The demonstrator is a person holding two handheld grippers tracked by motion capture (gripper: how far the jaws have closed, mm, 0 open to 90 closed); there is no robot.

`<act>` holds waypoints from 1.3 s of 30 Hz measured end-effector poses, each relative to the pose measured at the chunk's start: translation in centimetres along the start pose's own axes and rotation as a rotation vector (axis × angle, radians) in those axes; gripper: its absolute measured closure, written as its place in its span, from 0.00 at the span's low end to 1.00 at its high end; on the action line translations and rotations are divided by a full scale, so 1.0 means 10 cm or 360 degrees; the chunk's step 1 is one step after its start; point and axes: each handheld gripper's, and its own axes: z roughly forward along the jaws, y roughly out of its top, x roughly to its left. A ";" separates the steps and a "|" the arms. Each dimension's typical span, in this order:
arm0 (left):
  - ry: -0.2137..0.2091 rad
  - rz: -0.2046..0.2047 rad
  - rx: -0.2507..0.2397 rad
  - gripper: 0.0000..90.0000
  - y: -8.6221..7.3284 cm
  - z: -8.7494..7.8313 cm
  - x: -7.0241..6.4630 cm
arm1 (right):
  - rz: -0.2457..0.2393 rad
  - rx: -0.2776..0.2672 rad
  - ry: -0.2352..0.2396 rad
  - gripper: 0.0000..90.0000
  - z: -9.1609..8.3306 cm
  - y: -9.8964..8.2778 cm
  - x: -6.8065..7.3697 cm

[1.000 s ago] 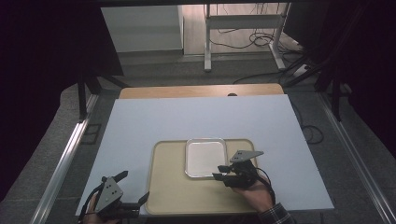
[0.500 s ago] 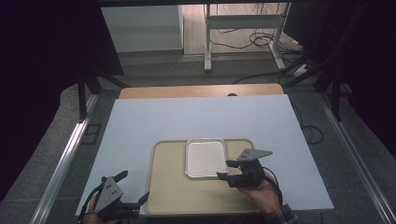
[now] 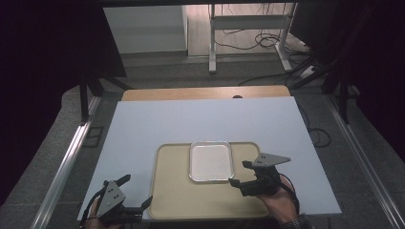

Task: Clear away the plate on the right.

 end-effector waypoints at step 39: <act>-0.0040 -0.0063 -0.0046 0.01 -0.02 -0.03 0.05 | -0.0045 -0.0256 -0.0350 0.00 -0.91 -0.41 -0.18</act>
